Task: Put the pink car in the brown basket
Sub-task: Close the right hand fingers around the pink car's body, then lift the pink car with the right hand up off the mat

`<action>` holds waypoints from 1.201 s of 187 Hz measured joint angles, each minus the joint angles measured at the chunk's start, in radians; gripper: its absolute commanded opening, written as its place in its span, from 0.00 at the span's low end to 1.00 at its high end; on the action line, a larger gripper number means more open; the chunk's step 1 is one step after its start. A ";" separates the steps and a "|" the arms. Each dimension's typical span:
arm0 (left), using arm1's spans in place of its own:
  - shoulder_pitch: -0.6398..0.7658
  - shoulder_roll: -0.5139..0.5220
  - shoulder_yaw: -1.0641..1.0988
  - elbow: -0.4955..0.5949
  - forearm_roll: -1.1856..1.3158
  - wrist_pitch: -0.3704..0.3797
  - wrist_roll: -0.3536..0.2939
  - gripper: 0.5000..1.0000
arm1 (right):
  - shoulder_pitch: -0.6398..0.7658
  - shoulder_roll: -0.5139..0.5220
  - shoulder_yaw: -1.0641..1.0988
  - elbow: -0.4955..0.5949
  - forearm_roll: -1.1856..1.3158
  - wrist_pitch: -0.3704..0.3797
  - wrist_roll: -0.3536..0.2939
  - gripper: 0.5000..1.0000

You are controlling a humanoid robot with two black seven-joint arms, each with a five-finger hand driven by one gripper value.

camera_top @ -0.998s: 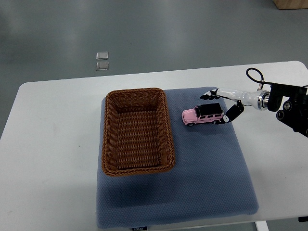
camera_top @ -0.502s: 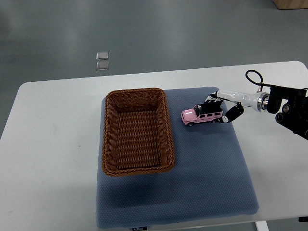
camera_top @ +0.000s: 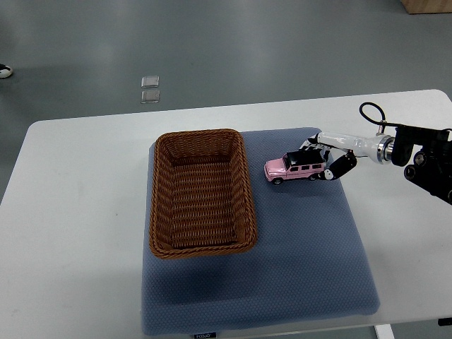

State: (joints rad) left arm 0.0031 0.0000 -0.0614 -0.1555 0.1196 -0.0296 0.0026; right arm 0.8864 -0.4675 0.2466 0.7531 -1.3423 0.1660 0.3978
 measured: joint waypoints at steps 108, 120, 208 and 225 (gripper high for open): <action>0.000 0.000 0.000 0.000 0.000 0.000 0.000 1.00 | -0.002 -0.012 0.021 -0.005 0.073 0.005 0.002 0.00; 0.000 0.000 0.000 0.000 0.000 0.000 0.000 1.00 | -0.003 -0.013 0.021 -0.006 0.082 0.005 0.002 0.00; 0.000 0.000 0.000 -0.001 0.000 0.001 0.000 1.00 | 0.028 -0.019 0.037 -0.042 0.249 0.015 -0.001 0.00; 0.000 0.000 0.000 0.000 0.000 0.001 0.000 1.00 | 0.050 -0.019 0.050 -0.045 0.260 0.023 -0.001 0.00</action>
State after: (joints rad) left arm 0.0031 0.0000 -0.0614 -0.1556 0.1196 -0.0290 0.0024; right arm 0.9366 -0.4864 0.2964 0.7083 -1.0818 0.1888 0.3968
